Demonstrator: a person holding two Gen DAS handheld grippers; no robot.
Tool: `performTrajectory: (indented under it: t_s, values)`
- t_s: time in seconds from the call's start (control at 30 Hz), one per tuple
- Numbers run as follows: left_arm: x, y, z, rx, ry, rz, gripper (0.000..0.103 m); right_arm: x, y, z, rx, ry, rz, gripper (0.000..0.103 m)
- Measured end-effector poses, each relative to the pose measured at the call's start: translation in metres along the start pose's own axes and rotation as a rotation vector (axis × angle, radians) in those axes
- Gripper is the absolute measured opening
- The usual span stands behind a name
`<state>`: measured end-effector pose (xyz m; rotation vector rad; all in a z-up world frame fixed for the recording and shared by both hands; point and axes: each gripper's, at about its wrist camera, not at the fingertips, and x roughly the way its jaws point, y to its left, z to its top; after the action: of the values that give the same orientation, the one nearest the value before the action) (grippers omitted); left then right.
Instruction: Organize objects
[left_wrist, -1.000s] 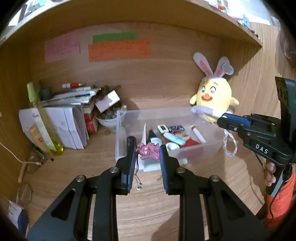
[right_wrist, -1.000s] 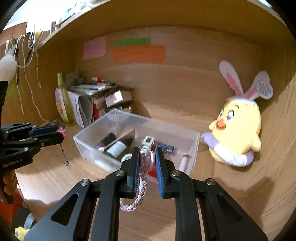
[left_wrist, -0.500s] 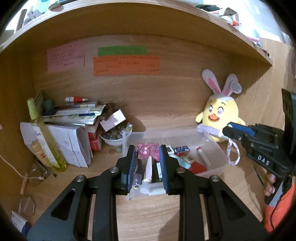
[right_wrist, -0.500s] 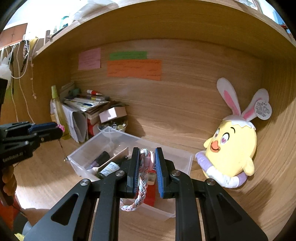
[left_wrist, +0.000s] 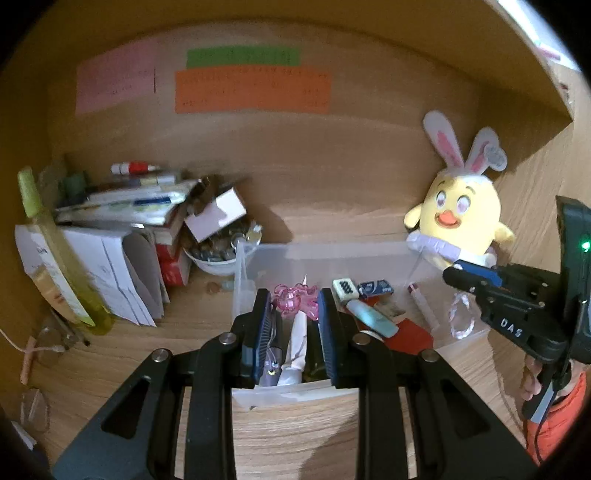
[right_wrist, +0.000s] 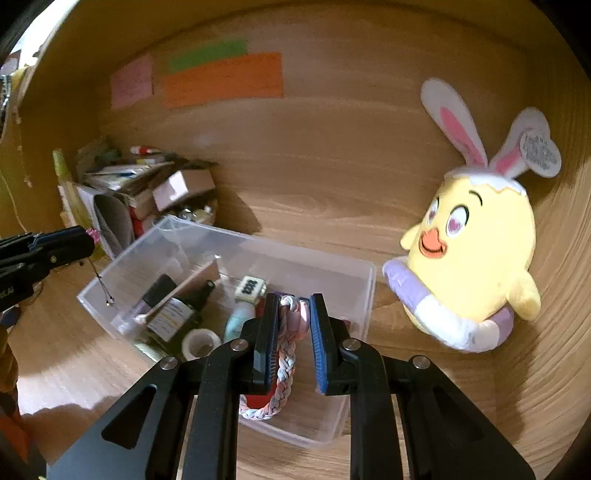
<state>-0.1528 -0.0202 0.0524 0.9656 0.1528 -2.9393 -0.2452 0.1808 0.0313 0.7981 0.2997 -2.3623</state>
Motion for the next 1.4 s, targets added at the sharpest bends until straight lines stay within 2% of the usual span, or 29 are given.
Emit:
performTrajectory:
  t_s: [0.27, 0.57, 0.63, 0.7, 0.77, 0.8, 0.93, 1.0, 1.1, 1.13, 1.23, 1.3, 1.4]
  values:
    - [0.031, 0.001, -0.016, -0.007, 0.086, -0.007, 0.025, 0.020, 0.004, -0.007, -0.027, 0.059, -0.012, 0.015]
    - [0.038, 0.000, -0.023, -0.002, 0.111, -0.008, 0.027, 0.032, 0.022, -0.013, -0.090, 0.091, -0.030, 0.015]
    - [0.037, -0.001, -0.024, 0.004, 0.110, -0.001, 0.033, 0.034, 0.025, -0.014, -0.101, 0.101, -0.033, 0.021]
    - [0.033, -0.003, -0.025, 0.012, 0.097, 0.008, 0.043, 0.035, 0.028, -0.014, -0.112, 0.110, -0.034, 0.040]
    - [0.029, -0.005, -0.026, 0.024, 0.081, 0.015, 0.050, 0.028, 0.032, -0.014, -0.127, 0.083, -0.043, 0.049]
    - [0.026, -0.005, -0.026, 0.027, 0.074, 0.017, 0.055, 0.025, 0.034, -0.013, -0.135, 0.070, -0.049, 0.051]
    - [0.015, -0.008, -0.025, 0.033, 0.050, 0.017, 0.065, 0.014, 0.040, -0.009, -0.150, 0.039, -0.041, 0.055]
    - [0.009, -0.009, -0.025, 0.037, 0.038, 0.019, 0.070, 0.007, 0.042, -0.008, -0.154, 0.025, -0.039, 0.063]
    - [-0.002, -0.009, -0.026, 0.045, 0.016, 0.023, 0.077, -0.003, 0.044, -0.007, -0.156, 0.006, -0.036, 0.067]
    - [-0.006, -0.009, -0.027, 0.046, 0.010, 0.022, 0.078, -0.008, 0.044, -0.007, -0.154, 0.002, -0.028, 0.068]
    - [-0.016, -0.011, -0.032, 0.056, -0.002, 0.012, 0.081, -0.021, 0.045, -0.010, -0.146, -0.018, -0.019, 0.084]
    - [-0.021, -0.012, -0.036, 0.059, -0.012, 0.012, 0.087, -0.030, 0.046, -0.014, -0.146, -0.039, -0.022, 0.085]
    - [-0.029, -0.013, -0.042, 0.060, -0.023, 0.009, 0.090, -0.043, 0.047, -0.022, -0.147, -0.052, -0.015, 0.088]
